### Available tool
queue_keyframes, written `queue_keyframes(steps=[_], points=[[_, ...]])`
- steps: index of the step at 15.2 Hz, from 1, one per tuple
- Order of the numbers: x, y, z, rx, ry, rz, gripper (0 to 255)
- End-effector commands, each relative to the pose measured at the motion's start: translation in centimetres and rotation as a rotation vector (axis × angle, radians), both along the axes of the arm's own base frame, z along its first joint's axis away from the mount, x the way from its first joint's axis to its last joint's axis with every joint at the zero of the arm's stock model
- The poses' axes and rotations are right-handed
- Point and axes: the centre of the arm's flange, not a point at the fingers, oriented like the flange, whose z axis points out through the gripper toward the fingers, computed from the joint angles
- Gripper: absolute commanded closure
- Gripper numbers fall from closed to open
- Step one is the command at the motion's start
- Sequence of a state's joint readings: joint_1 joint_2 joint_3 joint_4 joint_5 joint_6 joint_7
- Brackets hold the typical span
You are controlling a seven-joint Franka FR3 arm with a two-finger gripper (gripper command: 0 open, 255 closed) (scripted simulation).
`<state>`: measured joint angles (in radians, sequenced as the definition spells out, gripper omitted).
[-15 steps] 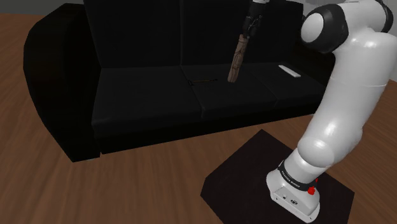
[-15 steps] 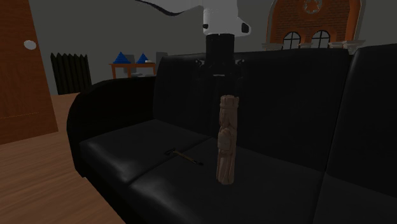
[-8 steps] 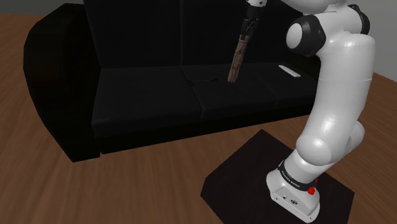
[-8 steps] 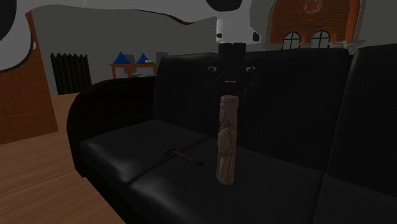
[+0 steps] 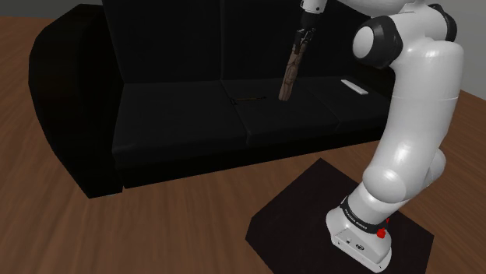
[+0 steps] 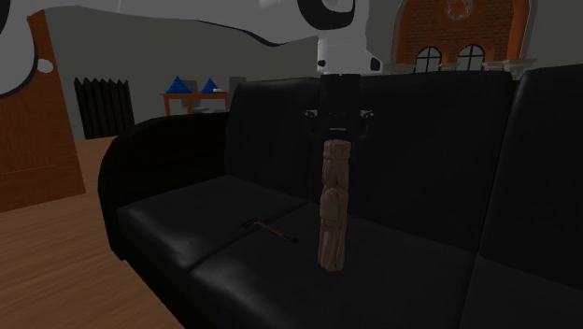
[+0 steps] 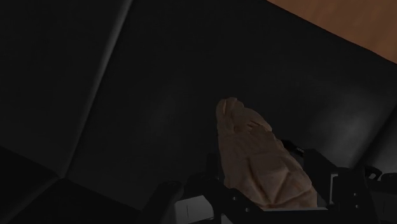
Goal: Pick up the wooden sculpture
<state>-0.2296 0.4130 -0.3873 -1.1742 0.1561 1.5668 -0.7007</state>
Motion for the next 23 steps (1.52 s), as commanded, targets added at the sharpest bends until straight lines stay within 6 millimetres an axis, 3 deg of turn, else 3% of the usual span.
queue_keyframes(steps=[1, 7, 23], points=[[0.0, 0.0, 0.0, 0.000, 0.000, 0.000, 255], [0.0, 0.0, 0.0, 0.000, 0.000, 0.000, 255], [0.0, 0.0, 8.0, 0.000, 0.000, 0.000, 255]])
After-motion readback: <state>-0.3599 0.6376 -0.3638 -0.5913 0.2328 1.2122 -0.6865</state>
